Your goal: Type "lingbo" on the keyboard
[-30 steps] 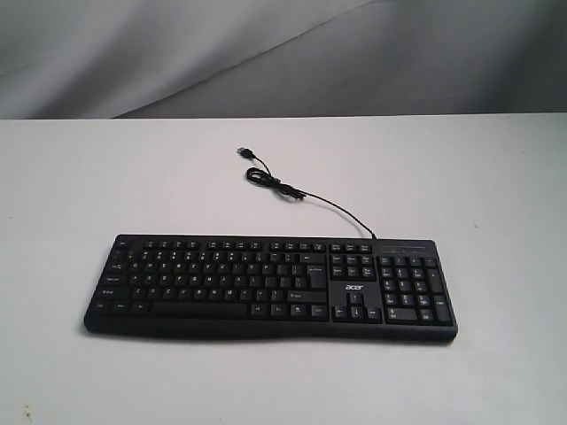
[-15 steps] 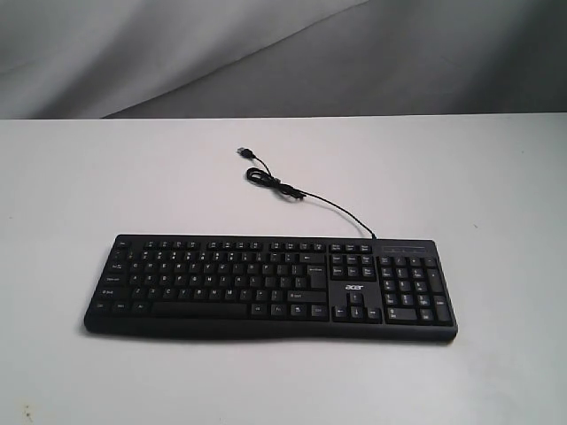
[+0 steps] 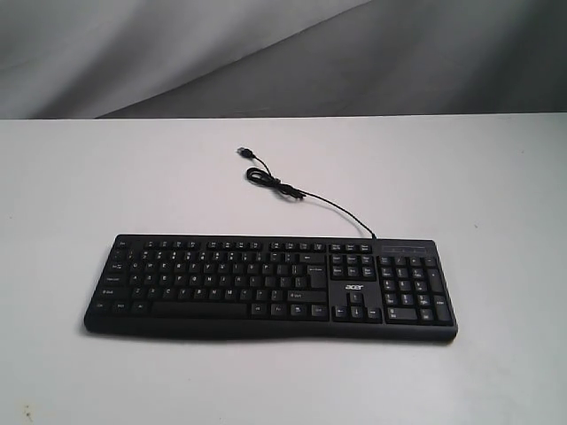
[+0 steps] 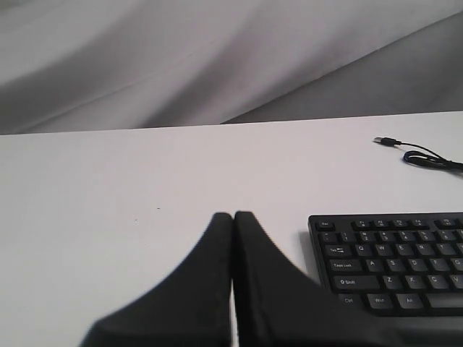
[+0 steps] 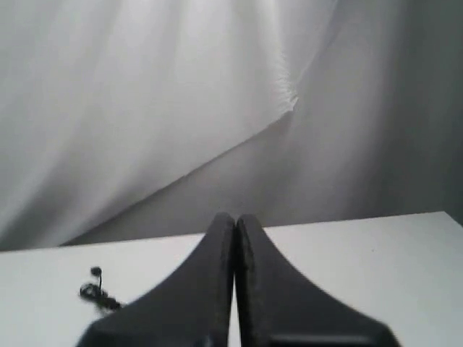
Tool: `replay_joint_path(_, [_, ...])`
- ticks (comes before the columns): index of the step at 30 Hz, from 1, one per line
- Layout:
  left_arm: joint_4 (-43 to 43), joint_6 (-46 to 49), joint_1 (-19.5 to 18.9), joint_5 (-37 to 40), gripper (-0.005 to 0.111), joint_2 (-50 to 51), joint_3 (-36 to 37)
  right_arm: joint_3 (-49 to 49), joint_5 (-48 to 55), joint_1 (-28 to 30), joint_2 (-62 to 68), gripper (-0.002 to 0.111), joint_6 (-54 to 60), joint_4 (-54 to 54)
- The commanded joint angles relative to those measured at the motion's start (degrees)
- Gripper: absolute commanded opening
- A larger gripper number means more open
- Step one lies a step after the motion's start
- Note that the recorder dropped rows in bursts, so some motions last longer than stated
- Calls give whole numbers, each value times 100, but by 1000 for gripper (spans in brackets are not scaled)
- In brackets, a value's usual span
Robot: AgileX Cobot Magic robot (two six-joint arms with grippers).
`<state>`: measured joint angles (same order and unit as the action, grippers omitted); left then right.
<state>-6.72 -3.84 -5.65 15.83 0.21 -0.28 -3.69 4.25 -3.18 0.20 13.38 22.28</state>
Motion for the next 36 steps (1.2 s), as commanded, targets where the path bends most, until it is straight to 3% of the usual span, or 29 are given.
replay_joint_path(1, [1, -12, -6, -86, 0, -21, 28, 63, 889, 74, -20, 0, -86, -235])
replay_joint_path(3, [1, -12, -6, -86, 0, -21, 28, 86, 1137, 120, -20, 0, -155, -166])
replay_joint_path(9, [1, -12, -6, -86, 0, -21, 28, 99, 539, 267, -20, 0, -907, -316])
replay_joint_path(13, [1, -12, -6, -86, 0, -21, 28, 99, 356, 267, -20, 0, -923, -1184])
replay_joint_path(19, [1, -12, -6, -86, 0, -21, 28, 99, 905, 267, -20, 0, -934, -2361])
replay_joint_path(36, [1, -12, -6, -86, 0, -21, 28, 369, 1346, 267, -20, 0, -1170, -2465])
